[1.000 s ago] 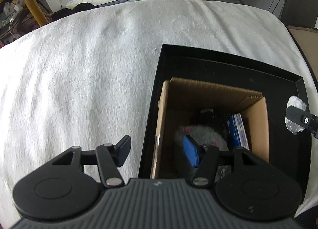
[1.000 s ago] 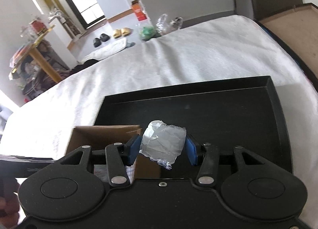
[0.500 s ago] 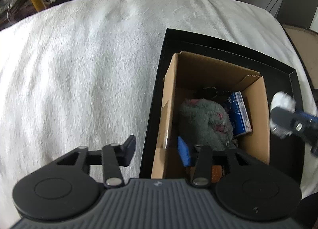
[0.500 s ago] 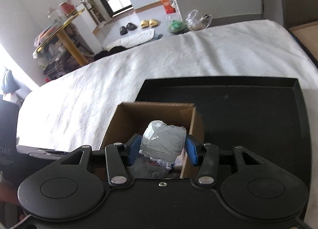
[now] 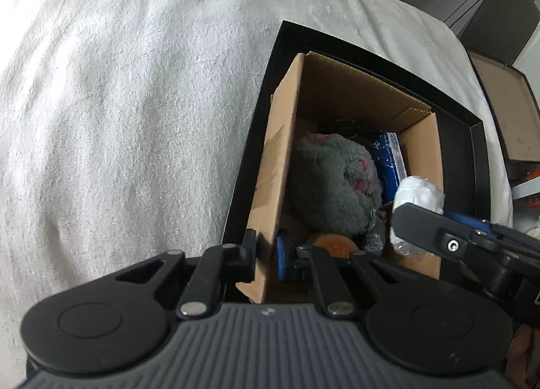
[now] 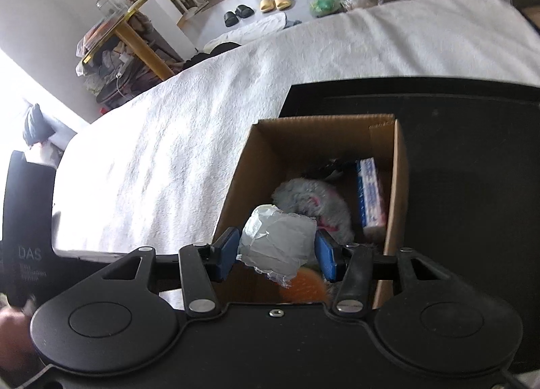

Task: Organize soft objects
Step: 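Carry the plastic bag with the right gripper and release it into the box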

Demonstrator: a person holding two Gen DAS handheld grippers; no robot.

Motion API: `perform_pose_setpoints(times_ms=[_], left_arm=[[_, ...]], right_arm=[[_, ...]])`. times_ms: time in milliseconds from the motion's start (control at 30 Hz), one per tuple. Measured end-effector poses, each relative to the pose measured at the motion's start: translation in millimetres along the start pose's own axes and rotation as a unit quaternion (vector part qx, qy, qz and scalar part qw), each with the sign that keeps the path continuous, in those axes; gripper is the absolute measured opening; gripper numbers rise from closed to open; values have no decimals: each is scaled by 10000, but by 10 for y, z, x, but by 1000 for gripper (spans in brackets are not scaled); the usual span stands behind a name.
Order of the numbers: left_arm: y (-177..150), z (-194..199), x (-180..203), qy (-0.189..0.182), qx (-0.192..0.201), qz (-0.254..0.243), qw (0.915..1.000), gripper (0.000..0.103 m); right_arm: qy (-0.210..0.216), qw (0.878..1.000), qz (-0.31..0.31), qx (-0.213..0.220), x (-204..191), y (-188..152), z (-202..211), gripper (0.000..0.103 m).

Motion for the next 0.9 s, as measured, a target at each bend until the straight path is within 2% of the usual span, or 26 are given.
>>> perform_pose_setpoints(times_ms=[233, 400, 500, 633, 900], left_arm=[[-9, 2, -34, -195, 90, 165, 9996, 11], [-23, 24, -81, -333, 99, 268, 9990, 11], [-26, 32, -99, -395, 120, 304, 9987, 11], [-23, 31, -135, -481, 142, 394, 9980, 12], [16, 54, -157, -457, 263, 468, 9975, 12]], right_arm=[[236, 9990, -330, -181, -121, -7, -80, 50], [233, 9977, -574, -260, -166, 0, -166, 51], [414, 9935, -993, -382, -156, 0, -234, 52], [573, 9887, -1287, -510, -150, -14, -261, 69], [221, 9905, -1307, -356, 11, -57, -132, 70]])
Point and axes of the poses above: each gripper's, at about its wrist camera, not at the fingertips, and z roughly against the way its jaws point, x to its right, y to its top, the point moved 8 cm from there along -z, roughly the way its jaws point, and after that the axes turned 9 degrees about -y, right-handed, at the moved point
